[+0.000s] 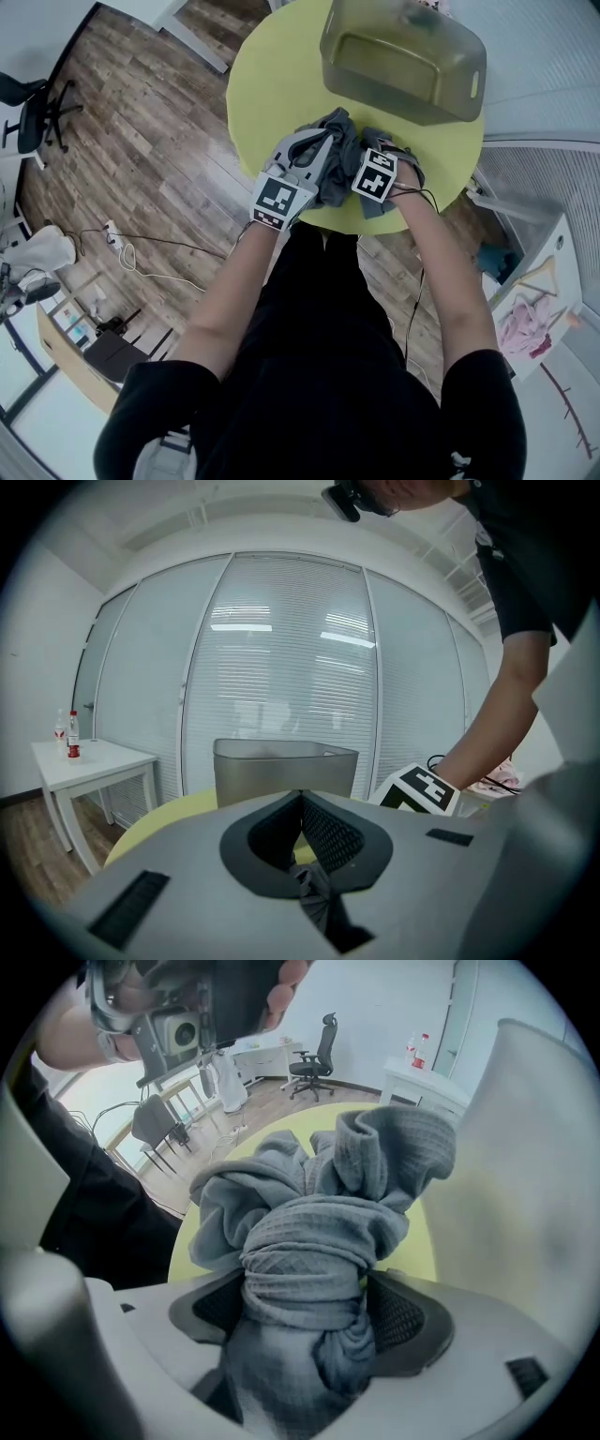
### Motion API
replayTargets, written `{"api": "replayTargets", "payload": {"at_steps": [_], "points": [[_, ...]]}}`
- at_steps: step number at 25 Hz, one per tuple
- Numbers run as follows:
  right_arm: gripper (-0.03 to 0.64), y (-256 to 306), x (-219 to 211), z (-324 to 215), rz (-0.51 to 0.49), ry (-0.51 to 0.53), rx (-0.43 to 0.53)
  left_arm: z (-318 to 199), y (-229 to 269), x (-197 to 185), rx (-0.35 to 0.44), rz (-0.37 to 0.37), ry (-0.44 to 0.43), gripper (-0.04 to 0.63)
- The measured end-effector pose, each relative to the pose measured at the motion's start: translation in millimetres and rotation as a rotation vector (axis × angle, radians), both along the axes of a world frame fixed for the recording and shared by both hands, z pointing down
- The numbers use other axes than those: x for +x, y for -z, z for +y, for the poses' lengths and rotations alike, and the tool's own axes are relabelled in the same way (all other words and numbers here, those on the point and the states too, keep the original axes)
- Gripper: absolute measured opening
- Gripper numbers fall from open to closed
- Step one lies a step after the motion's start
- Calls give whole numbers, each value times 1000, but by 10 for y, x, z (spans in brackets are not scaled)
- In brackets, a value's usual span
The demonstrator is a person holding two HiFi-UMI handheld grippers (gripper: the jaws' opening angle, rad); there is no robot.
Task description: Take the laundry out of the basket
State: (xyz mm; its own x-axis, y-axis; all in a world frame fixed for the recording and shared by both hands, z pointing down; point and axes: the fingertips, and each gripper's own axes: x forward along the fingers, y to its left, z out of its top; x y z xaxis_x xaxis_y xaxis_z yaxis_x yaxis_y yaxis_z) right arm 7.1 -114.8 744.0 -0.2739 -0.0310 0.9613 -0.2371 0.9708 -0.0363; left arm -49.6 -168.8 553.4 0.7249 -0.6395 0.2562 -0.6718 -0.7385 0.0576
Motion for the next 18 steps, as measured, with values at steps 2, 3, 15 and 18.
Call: {"api": "replayTargets", "payload": {"at_steps": [2,3,15,18], "points": [[387,145,45,-29,-15,-15,18,-3,45,4,5,0,0,9],[387,230,68,-40,-25,-22,27,0,74,9,8,0,-2,11],[385,1704,211,94,-360,-250,204,256,661,25,39,10,-42,11],[384,2090,213,160,-480,-342,281,378,859,67,46,23,-65,11]]}}
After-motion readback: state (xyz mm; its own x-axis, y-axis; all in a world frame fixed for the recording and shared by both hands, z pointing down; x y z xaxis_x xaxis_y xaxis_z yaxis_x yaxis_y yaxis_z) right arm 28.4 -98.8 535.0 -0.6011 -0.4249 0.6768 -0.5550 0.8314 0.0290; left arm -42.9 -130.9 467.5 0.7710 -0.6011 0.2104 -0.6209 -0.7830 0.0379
